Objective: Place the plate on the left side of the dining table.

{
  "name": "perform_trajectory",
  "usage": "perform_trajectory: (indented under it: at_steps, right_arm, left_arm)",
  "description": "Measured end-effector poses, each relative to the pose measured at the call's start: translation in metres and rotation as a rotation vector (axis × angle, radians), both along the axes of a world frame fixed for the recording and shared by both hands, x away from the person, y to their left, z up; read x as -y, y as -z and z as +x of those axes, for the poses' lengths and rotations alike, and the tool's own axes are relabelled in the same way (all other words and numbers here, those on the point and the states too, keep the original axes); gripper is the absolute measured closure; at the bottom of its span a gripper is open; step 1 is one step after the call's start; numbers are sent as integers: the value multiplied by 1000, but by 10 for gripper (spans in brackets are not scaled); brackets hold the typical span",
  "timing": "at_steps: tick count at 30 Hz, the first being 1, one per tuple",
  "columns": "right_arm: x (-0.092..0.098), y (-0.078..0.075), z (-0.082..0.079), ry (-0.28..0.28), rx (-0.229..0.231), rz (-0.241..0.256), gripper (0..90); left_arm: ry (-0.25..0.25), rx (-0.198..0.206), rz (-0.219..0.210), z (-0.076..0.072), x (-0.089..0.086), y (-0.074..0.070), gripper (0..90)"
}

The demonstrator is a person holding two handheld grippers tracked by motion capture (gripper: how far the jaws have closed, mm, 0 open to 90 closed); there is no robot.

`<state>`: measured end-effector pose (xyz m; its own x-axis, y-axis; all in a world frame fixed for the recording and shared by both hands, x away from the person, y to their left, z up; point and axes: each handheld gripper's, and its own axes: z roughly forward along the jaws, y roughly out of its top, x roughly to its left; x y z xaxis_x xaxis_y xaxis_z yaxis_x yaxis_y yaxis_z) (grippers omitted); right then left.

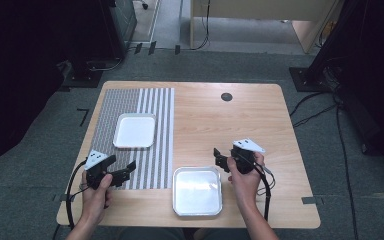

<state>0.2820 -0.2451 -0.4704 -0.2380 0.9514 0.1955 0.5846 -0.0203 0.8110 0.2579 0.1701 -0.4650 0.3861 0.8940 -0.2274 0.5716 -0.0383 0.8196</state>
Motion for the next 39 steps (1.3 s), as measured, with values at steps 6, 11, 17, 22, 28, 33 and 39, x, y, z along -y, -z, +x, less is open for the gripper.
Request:
perform_trajectory:
  at_steps: [6, 11, 17, 22, 28, 33, 39]
  right_arm:
    - [26, 6, -11, 35, -3, -2, 238]
    - [46, 11, -20, 65, -12, 1, 238]
    - [66, 15, -30, 85, -16, -10, 234]
    - [81, 17, -37, 108, -17, -11, 232]
    - [96, 19, -46, 128, -20, -15, 229]
    - [113, 22, -54, 158, -26, -15, 229]
    - [131, 26, -62, 187, -38, -25, 227]
  left_arm:
    - [-8, 6, 4, -10, -5, 2, 152]
    - [-10, 4, 18, -13, -8, 7, 152]
    - [-1, 10, 42, -17, -13, 9, 155]
    - [-26, 7, 47, -20, -22, 11, 155]
    - [-60, 15, 58, -23, -34, 14, 154]
    - [-82, 7, 77, -25, -44, 19, 155]
    - [-122, -14, 84, -28, -60, 27, 155]
